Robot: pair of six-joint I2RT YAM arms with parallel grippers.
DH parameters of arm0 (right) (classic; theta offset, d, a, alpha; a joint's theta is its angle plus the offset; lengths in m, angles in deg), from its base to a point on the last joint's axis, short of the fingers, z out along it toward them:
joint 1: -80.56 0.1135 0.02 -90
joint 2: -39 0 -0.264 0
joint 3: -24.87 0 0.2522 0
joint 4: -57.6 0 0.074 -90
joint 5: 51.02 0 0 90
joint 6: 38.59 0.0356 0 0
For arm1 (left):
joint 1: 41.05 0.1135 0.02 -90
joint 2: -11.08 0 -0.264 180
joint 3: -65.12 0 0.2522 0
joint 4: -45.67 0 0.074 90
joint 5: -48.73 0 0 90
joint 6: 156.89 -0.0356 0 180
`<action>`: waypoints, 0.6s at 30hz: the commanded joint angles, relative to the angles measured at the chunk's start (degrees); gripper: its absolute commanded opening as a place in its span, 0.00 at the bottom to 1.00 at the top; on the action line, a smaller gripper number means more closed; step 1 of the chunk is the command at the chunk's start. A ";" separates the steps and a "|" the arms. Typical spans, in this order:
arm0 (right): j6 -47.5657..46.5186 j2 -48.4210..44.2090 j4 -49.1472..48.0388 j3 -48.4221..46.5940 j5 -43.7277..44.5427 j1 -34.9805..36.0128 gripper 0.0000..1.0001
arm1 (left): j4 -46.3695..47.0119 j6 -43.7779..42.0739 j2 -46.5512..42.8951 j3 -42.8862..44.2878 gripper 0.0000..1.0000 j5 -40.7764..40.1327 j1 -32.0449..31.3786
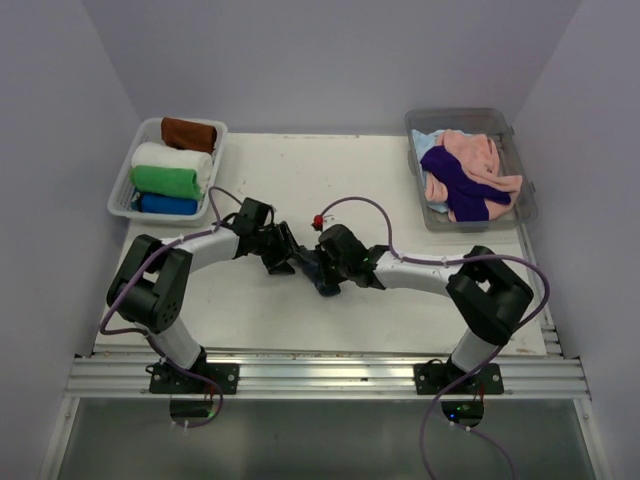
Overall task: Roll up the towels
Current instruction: Roll the towel
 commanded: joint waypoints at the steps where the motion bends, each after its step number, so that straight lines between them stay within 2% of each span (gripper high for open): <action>1: 5.92 -3.57 -8.97 5.26 -11.73 -3.84 0.00 | 0.20 -0.89 -1.55 0.41 0.56 1.04 0.55; 5: 10.58 -4.28 -15.23 8.79 -19.64 -7.53 0.00 | 3.45 0.25 -1.10 -0.99 0.57 3.76 0.64; 7: 13.13 -3.93 -18.30 10.19 -23.41 -8.94 0.00 | 5.39 1.13 -1.28 -1.78 0.67 4.47 0.55; 8: 14.35 -3.67 -19.10 10.55 -24.22 -9.64 0.00 | 5.65 1.22 -1.37 -1.88 0.68 4.56 0.64; 9: 14.80 -3.67 -20.24 10.90 -25.36 -9.82 0.00 | 6.00 1.31 -1.54 -2.05 0.78 4.47 0.55; 11: 15.42 -3.49 -21.04 11.60 -25.63 -10.17 0.00 | 6.09 1.31 -1.98 -2.05 0.85 4.04 0.55; 15: 16.73 -2.97 -22.80 12.66 -26.77 -10.61 0.00 | 6.01 1.40 -2.51 -2.31 0.86 3.68 0.55; 18: 17.96 -2.96 -24.72 13.53 -27.21 -11.05 0.00 | 6.79 1.75 -2.60 -2.84 0.79 3.94 0.46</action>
